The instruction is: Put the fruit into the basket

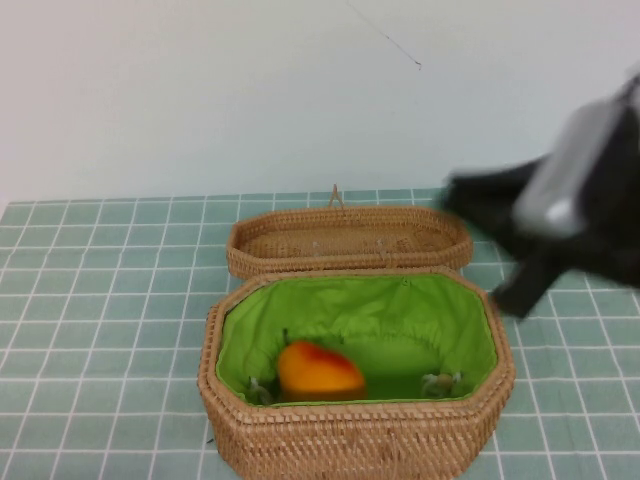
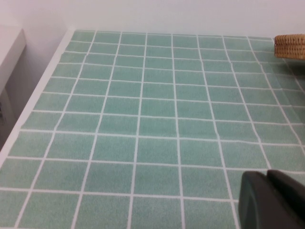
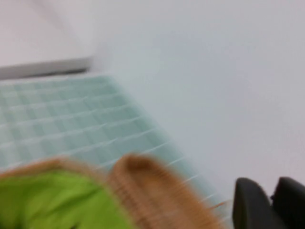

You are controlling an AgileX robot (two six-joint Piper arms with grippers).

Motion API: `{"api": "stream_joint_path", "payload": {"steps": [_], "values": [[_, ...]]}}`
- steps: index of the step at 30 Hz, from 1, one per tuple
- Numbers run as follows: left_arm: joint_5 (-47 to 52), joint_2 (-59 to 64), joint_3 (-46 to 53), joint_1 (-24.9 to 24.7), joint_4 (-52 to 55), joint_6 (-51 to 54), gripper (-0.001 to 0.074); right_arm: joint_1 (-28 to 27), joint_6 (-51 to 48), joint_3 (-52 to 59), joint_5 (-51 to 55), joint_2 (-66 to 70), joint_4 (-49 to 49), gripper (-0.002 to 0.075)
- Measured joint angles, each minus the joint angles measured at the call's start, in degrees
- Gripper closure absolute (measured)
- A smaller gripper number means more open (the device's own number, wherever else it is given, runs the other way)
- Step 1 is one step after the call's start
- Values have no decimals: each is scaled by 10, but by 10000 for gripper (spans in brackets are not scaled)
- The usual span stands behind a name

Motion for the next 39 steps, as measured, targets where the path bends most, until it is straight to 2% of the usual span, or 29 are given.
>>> {"api": "stream_joint_path", "payload": {"steps": [2, 5, 11, 18, 20, 22, 23, 25, 28, 35, 39], "values": [[0, 0, 0, 0, 0, 0, 738, 0, 12, 0, 52, -82, 0, 656], [0, 0, 0, 0, 0, 0, 738, 0, 42, 0, 103, -206, 1, 707], [0, 0, 0, 0, 0, 0, 738, 0, 58, 0, 201, -408, 1, 727], [0, 0, 0, 0, 0, 0, 738, 0, 60, 0, 203, -624, 4, 728], [0, 0, 0, 0, 0, 0, 738, 3, 60, 9, 185, -682, 46, 728], [0, 0, 0, 0, -2, 0, 738, 4, 60, 21, 179, -707, 48, 728], [0, -15, 22, 1, -5, 0, 738, 4, 55, 28, 176, -709, 32, 728], [0, 0, 0, 0, -4, 0, 738, 0, 37, 42, 173, -708, -4, 728], [0, 0, 0, 0, -4, 0, 738, -2, 28, 67, 208, -706, -9, 728], [0, 0, 0, 0, -4, 0, 738, -2, 184, 149, 389, -705, -4, 728], [0, 0, 0, 0, -4, 0, 738, -2, 193, 213, 402, -704, -3, 728]]}}
